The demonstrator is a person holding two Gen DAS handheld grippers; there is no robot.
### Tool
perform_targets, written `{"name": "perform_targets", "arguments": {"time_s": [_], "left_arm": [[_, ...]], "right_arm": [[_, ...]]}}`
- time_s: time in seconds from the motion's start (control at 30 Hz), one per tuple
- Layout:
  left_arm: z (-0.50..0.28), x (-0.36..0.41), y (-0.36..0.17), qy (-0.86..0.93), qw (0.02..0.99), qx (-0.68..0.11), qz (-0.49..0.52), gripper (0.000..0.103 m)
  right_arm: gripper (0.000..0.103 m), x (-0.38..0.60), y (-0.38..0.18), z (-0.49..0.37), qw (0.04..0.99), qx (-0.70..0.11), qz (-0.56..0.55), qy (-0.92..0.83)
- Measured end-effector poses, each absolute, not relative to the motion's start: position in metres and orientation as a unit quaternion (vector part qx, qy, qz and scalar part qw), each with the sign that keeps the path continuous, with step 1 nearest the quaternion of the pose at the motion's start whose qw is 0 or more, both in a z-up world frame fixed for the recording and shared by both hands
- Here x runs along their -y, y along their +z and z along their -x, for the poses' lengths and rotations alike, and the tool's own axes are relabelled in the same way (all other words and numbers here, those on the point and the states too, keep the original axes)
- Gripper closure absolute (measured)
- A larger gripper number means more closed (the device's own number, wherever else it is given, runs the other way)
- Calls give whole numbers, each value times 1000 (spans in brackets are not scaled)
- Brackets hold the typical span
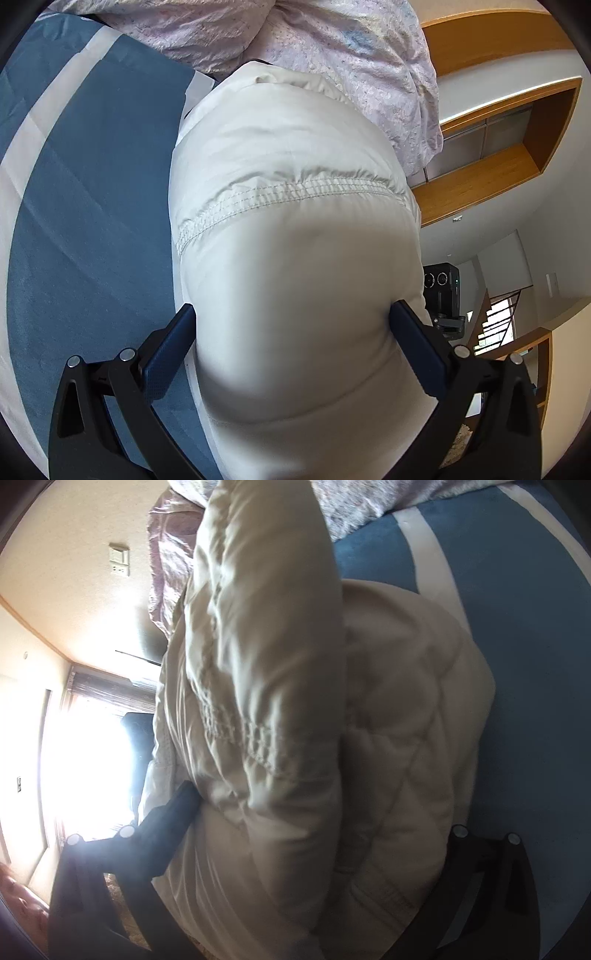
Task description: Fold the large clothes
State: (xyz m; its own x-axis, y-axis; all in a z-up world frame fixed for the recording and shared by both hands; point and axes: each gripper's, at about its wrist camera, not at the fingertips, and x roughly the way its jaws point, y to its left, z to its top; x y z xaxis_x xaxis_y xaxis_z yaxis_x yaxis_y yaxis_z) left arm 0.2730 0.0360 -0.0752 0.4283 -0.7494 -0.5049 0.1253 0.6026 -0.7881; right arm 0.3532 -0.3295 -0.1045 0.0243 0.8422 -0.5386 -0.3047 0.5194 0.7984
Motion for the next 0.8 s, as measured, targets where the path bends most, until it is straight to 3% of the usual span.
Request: {"name": "perform_targets", "arguments": {"time_s": [0.1,0.23,0.33,0.8], "left_arm": [[-269,-32,-70,-287,778,-443,339,1],[-264,-30,-60,-299,784,-436,326,4],[-265,-32,-56,-301,785,-434,324,5],[-269,-88,-16,-267,830,-369,322,5]], "right_arm": [[4,324,-106,-349,677,-531,-250,444],[20,324,-108,-345,674,-509,-265,465],[25,322,-104,-345,677,-500,-267,469],[27,253,-66,-373,685,-465,-245,505]]}}
